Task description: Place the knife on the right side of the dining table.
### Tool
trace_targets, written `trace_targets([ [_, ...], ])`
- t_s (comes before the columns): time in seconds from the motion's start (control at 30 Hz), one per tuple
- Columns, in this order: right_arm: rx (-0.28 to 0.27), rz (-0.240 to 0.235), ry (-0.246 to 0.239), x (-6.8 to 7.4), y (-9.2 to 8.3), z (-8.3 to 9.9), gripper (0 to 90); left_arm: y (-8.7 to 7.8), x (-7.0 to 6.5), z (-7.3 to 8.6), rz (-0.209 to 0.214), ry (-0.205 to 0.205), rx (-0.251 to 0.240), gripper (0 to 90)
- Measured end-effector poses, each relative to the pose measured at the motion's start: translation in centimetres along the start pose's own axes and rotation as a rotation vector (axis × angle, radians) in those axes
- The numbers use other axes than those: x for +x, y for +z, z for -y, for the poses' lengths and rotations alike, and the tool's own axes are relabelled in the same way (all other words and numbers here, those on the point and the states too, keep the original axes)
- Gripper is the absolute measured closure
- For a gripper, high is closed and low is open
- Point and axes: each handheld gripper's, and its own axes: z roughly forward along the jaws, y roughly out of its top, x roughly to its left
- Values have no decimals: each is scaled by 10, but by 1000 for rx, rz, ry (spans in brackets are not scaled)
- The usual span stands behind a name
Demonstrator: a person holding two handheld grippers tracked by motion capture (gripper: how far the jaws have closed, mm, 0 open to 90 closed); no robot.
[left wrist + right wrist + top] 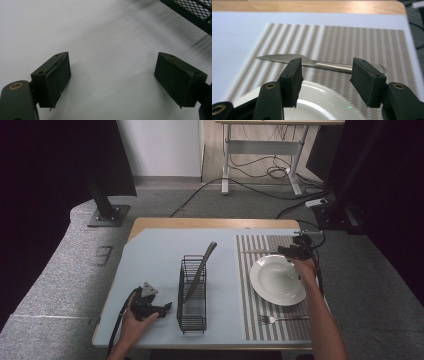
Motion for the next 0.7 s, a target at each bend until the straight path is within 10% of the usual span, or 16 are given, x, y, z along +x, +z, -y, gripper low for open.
trace_targets([
  [0.7,-128,-301,-130,95,-48,61,413,0,0,0,-2,0,0,131],
])
